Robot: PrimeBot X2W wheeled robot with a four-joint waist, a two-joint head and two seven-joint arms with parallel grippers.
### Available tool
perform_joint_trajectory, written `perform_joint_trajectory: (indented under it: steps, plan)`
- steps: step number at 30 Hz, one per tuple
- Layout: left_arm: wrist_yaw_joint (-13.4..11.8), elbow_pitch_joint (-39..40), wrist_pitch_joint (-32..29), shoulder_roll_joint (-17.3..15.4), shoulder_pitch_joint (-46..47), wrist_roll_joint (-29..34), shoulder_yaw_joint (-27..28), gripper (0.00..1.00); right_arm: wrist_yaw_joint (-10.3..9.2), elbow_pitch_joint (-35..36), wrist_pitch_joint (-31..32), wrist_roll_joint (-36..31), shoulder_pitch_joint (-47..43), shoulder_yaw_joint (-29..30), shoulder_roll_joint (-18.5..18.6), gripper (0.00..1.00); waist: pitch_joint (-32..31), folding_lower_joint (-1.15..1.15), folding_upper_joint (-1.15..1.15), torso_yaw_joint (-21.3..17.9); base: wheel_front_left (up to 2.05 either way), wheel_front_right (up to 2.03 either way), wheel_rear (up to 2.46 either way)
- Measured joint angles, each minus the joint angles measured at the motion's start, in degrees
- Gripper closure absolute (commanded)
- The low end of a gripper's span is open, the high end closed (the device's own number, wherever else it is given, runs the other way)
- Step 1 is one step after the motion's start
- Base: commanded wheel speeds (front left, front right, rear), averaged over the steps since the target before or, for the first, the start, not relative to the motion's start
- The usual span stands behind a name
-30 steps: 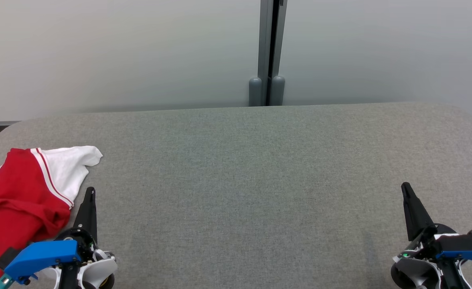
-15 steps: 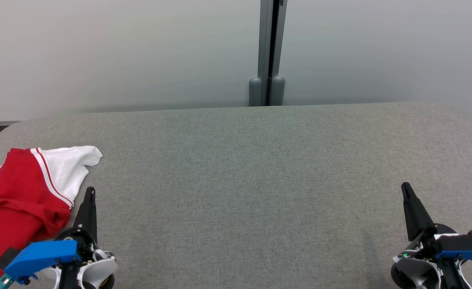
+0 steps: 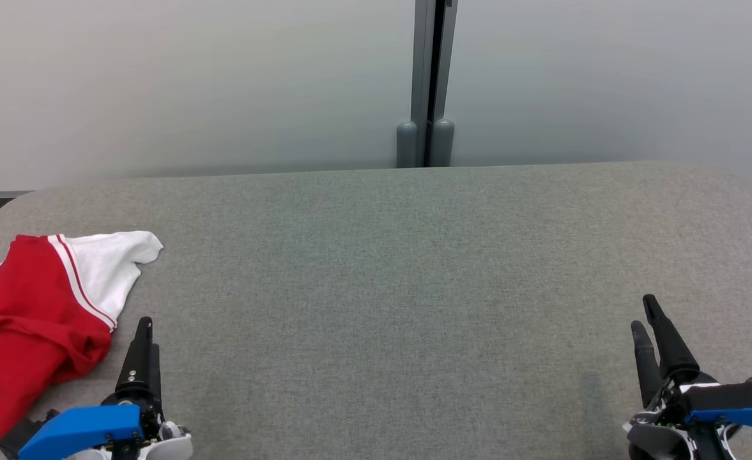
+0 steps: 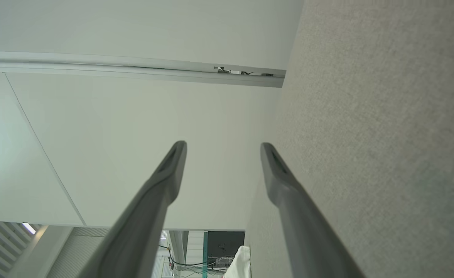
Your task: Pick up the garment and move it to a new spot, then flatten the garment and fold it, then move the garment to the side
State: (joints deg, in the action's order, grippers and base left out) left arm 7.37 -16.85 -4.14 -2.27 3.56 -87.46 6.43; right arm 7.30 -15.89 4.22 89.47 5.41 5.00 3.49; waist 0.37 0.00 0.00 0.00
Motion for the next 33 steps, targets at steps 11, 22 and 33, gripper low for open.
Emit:
perform_joint_trajectory:
  steps: [11,22,33]
  plan:
    - [0.0,-0.42,2.83,-0.01,0.44,11.14,-0.05,0.0,0.0,-0.01,-2.82,-9.92,0.23,-0.86,0.94,0.0,0.34,0.0,0.0,-0.04,0.0,0.0,0.0]
    - [-0.52,-1.27,5.36,-0.04,0.76,22.34,-1.53,0.0,0.0,-0.8,-5.36,-21.23,0.29,-1.69,1.01,0.0,0.4,0.0,0.0,-0.08,0.0,0.0,0.0]
    - [-1.78,-1.22,7.57,-0.08,0.66,34.38,-3.36,0.0,0.0,-1.66,-7.68,-31.69,0.28,-1.63,0.92,0.0,0.27,0.0,0.0,-0.06,0.0,0.0,0.0]
